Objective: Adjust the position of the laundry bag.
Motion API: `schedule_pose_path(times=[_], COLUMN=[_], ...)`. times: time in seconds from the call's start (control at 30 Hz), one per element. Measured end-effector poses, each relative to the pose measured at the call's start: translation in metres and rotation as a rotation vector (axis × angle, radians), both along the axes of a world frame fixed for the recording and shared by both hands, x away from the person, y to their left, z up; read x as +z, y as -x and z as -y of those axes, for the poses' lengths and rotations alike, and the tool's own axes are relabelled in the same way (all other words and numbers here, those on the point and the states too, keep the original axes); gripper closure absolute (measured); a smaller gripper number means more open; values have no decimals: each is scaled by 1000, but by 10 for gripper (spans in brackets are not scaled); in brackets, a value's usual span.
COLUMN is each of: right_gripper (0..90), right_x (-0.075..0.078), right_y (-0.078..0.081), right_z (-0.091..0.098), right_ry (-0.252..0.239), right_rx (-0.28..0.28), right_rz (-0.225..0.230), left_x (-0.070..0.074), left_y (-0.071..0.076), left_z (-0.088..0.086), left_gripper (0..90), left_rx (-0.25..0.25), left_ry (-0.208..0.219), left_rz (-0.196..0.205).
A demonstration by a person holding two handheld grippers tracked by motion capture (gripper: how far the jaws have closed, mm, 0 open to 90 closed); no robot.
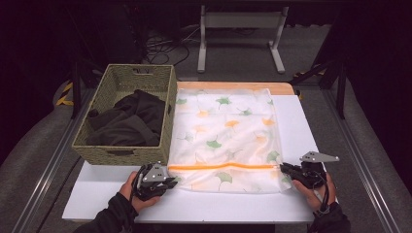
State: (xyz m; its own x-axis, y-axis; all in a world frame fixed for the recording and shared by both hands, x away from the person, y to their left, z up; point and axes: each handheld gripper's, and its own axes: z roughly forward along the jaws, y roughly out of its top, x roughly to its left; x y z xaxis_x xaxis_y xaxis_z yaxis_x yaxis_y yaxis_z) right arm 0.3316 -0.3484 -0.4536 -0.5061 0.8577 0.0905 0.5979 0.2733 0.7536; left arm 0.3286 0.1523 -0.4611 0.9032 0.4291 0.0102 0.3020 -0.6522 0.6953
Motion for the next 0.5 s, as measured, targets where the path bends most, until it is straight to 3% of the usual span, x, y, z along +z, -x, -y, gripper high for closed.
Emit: schedule_pose_path(times=[0.2,0.5], right_gripper=[845,846], right_x=[2,6], right_y=[-2,-1], right_z=[-1,-3], right_ry=[3,9], right_rx=[3,13], right_rz=[12,27], left_x=[2,6], left_y=[-1,-2], left_z=[-2,-4], left_gripper=[779,607], left_rx=[17,15], left_ry=[18,45], left_rz=[5,39])
